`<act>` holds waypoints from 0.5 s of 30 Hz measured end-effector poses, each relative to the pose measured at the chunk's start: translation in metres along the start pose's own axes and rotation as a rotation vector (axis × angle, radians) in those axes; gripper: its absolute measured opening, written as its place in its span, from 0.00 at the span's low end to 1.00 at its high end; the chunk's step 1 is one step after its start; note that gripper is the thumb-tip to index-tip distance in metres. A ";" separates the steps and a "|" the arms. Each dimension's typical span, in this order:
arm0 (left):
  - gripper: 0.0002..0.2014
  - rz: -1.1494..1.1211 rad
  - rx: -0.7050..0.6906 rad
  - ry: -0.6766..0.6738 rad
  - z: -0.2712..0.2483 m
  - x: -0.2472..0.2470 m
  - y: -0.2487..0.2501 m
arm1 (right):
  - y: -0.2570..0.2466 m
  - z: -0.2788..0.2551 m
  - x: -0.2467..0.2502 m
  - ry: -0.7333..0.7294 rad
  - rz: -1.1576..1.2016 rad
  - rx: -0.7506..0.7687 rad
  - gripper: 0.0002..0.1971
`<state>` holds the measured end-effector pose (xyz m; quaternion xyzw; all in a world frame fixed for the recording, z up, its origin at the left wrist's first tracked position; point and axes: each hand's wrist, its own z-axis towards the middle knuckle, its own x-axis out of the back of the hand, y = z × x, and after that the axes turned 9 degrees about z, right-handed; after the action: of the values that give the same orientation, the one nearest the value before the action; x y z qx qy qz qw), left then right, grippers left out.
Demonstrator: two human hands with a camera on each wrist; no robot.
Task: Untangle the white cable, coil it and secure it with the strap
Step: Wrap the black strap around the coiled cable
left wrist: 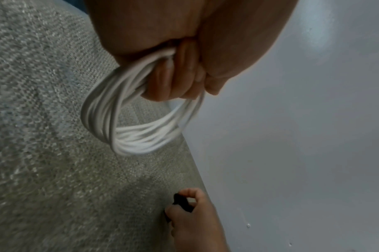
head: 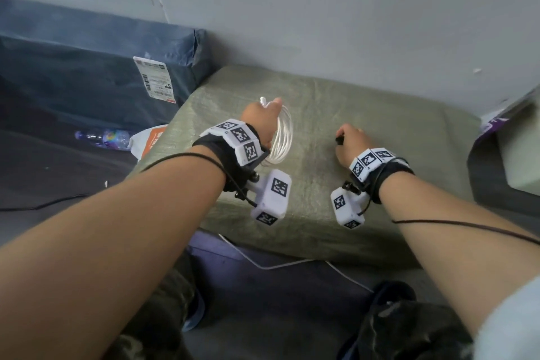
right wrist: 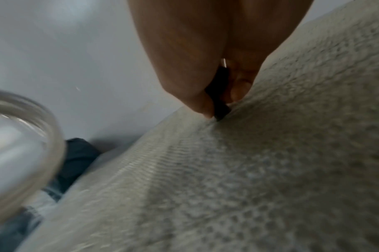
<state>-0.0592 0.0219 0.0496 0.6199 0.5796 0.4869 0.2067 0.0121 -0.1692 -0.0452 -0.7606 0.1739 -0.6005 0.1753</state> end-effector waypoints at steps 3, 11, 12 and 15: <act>0.26 0.060 -0.018 0.052 -0.011 -0.003 0.000 | -0.015 -0.020 0.012 -0.027 0.150 0.035 0.12; 0.16 0.366 -0.442 -0.012 -0.061 0.001 0.017 | -0.066 -0.099 0.074 -0.067 0.591 0.184 0.18; 0.16 0.399 -0.445 -0.030 -0.066 0.003 0.020 | -0.070 -0.107 0.080 -0.073 0.643 0.202 0.16; 0.23 0.433 -0.471 -0.087 -0.088 0.010 0.023 | -0.077 -0.134 0.093 -0.092 0.786 0.219 0.12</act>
<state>-0.1230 -0.0013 0.1115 0.6840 0.2960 0.6136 0.2606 -0.0936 -0.1538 0.0999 -0.6390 0.3784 -0.4682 0.4788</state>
